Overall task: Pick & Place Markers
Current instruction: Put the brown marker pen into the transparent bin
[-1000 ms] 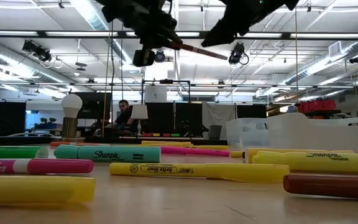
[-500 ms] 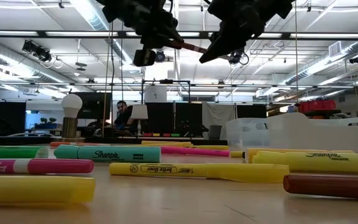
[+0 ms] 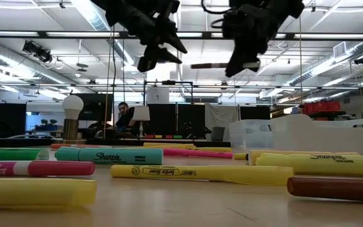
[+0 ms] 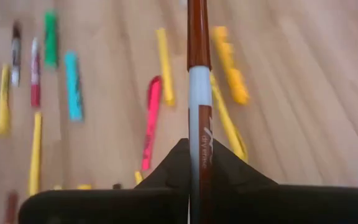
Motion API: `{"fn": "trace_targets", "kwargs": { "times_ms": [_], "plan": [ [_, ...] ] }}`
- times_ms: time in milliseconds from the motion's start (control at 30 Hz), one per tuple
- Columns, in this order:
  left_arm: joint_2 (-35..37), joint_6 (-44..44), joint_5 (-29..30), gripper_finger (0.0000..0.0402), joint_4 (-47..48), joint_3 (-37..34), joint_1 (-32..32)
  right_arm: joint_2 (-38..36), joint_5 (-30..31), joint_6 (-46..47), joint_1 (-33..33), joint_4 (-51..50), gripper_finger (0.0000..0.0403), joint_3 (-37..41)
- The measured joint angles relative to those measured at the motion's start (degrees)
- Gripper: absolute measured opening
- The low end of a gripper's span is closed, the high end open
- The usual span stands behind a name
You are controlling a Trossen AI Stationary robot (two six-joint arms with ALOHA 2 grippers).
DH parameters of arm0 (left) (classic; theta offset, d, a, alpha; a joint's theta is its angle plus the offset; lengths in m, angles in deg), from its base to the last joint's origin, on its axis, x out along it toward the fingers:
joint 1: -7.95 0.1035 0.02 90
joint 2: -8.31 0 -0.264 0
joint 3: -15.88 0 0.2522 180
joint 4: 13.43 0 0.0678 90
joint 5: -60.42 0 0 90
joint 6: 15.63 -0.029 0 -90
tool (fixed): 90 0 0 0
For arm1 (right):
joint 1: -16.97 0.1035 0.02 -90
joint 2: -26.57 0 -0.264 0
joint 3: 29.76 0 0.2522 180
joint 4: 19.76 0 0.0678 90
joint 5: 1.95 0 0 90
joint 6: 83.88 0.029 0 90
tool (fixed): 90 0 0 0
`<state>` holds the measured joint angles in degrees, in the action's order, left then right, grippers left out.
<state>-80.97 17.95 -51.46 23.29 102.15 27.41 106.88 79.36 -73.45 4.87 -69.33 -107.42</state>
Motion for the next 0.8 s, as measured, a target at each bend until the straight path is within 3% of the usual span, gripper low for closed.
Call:
{"fn": "trace_targets", "kwargs": {
  "times_ms": [200,467,633,800],
  "plan": [
    [0.00,-0.20,3.74,0.0190,-0.37,0.00,3.17,-4.00,-0.58,13.49,-11.87,-7.80,0.0029,-0.09],
    [0.00,-1.97,9.89,0.0192,-2.85,0.00,3.65,4.02,-13.54,20.99,-33.12,-9.81,0.0029,-0.10],
    [0.00,-3.21,9.88,0.0189,-3.28,0.00,3.54,12.65,-14.50,21.69,-38.21,-11.48,0.0030,0.00],
    [0.00,-3.23,9.89,0.0188,-3.28,0.00,3.41,17.41,-12.10,23.76,-38.61,-7.09,0.0031,0.00]
  ]
}}
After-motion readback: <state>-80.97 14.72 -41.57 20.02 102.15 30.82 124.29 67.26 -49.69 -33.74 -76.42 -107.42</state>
